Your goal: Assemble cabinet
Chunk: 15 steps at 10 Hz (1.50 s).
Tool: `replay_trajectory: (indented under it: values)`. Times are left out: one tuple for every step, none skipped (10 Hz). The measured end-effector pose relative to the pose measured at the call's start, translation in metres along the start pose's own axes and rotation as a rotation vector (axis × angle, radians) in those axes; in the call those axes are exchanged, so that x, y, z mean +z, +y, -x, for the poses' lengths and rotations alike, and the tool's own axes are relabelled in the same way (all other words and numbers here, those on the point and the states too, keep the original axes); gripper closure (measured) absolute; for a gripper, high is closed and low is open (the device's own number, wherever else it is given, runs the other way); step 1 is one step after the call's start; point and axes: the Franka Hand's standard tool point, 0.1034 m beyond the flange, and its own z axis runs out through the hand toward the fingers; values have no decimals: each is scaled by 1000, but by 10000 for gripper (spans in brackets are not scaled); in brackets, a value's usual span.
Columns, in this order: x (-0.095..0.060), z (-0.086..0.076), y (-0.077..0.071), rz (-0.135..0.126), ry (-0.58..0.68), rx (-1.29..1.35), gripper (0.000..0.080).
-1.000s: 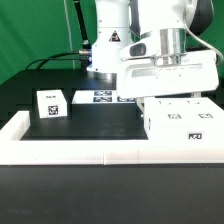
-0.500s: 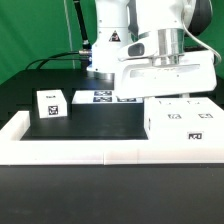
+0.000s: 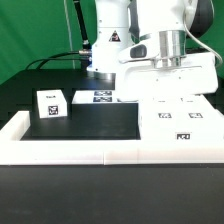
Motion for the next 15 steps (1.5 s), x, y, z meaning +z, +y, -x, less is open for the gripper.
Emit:
replay_trajectory:
  values:
    - [0,0,0,0,0,0,797]
    - [0,0,0,0,0,0,797]
    - [0,0,0,0,0,0,797]
    - [0,0,0,0,0,-1,797]
    - [-5,-1,1,-4,-21,-1,797]
    - [-17,-6,0,-7,-30,-3,797]
    - [-28,-12,0,-10,-34,-5,797]
    - [-37,-17,-1,-11,-28,-7,797]
    - [-45,-23,-1,-11,-21,-11,797]
    - [-55,-29,-2,-13,-18,-14,797]
    - [-66,-35,-4,-14,-9,-18,797]
    - [-76,-39,-5,-16,-12,-21,797]
    - [-88,-44,-5,-18,-9,-23,797]
    - [-95,-48,-6,-19,-6,-24,797]
    - [-99,-50,-6,-19,-5,-25,797]
